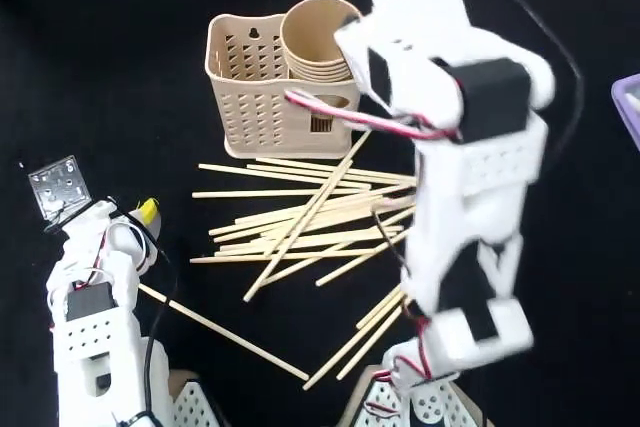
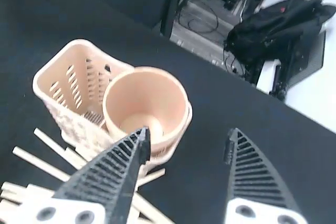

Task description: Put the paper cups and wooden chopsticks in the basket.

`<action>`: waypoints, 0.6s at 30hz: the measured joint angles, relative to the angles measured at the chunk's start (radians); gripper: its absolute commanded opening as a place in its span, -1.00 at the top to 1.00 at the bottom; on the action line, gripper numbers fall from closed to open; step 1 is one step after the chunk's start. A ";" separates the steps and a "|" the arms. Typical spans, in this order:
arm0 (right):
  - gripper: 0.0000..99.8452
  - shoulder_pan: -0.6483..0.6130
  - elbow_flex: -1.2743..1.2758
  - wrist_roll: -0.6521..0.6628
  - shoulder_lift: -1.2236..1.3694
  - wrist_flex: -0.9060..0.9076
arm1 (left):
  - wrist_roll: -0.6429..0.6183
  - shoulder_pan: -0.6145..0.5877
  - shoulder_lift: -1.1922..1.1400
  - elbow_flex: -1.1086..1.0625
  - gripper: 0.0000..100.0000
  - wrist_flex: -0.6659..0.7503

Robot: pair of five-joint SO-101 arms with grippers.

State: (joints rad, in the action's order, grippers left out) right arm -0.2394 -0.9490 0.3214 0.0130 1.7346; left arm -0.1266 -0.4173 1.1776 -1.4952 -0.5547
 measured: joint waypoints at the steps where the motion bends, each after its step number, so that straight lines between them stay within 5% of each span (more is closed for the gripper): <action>1: 0.52 -0.002 0.068 0.000 -0.057 0.000 | 0.000 0.000 0.000 0.000 0.50 0.000; 9: 0.52 -0.002 0.770 0.198 -0.600 0.000 | 0.000 0.000 0.000 0.000 0.50 0.000; 18: 0.51 0.006 1.734 0.600 -1.128 -0.132 | 0.000 0.000 0.000 0.000 0.50 0.000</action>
State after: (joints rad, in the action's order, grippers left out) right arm -0.2332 0.7848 0.9214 -1.1147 1.6026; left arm -0.1266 -0.4173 1.1776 -1.4952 -0.5547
